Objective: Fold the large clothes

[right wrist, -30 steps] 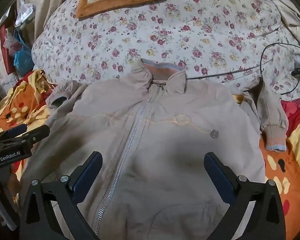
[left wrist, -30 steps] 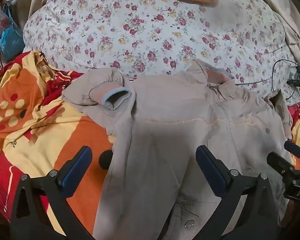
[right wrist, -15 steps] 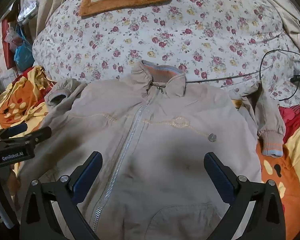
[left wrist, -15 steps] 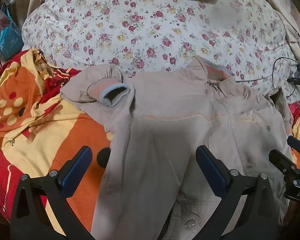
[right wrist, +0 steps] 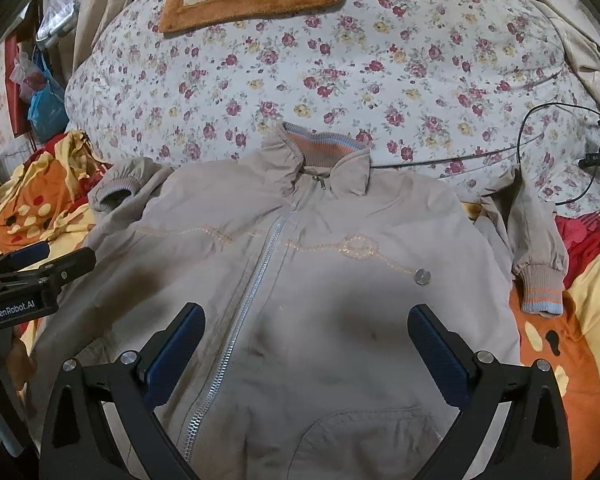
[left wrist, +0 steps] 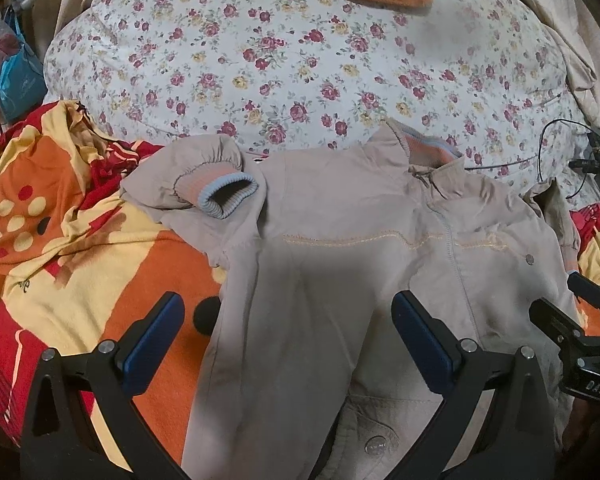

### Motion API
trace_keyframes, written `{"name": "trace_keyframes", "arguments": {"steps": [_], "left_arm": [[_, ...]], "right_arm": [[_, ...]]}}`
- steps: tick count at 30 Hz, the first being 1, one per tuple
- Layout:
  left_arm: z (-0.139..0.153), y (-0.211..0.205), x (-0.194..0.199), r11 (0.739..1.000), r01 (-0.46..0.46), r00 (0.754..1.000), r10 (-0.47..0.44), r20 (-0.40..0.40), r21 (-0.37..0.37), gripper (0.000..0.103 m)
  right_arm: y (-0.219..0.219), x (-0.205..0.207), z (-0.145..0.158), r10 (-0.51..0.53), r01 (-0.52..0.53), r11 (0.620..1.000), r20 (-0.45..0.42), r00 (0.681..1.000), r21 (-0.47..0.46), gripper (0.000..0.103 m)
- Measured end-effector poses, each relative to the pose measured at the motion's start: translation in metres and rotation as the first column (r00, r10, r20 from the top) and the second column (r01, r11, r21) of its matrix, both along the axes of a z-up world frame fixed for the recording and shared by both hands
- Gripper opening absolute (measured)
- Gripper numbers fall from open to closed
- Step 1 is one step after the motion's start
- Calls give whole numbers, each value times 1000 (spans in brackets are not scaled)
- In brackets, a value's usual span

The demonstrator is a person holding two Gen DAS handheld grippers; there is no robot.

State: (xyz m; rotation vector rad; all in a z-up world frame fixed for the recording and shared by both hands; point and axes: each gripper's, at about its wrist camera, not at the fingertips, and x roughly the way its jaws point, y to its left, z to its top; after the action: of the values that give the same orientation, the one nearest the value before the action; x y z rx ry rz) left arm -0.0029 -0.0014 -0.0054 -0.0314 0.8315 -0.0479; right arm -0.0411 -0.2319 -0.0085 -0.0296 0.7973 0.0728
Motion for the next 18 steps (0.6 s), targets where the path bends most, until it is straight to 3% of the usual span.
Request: {"name": "trace_keyframes", "arguments": {"steps": [18], "left_arm": [[1, 0, -3, 1000, 5, 1000, -5, 11, -1, 103]], "right_arm": [[-2, -1, 0, -9, 9, 1000, 0, 1000, 3, 102]]}}
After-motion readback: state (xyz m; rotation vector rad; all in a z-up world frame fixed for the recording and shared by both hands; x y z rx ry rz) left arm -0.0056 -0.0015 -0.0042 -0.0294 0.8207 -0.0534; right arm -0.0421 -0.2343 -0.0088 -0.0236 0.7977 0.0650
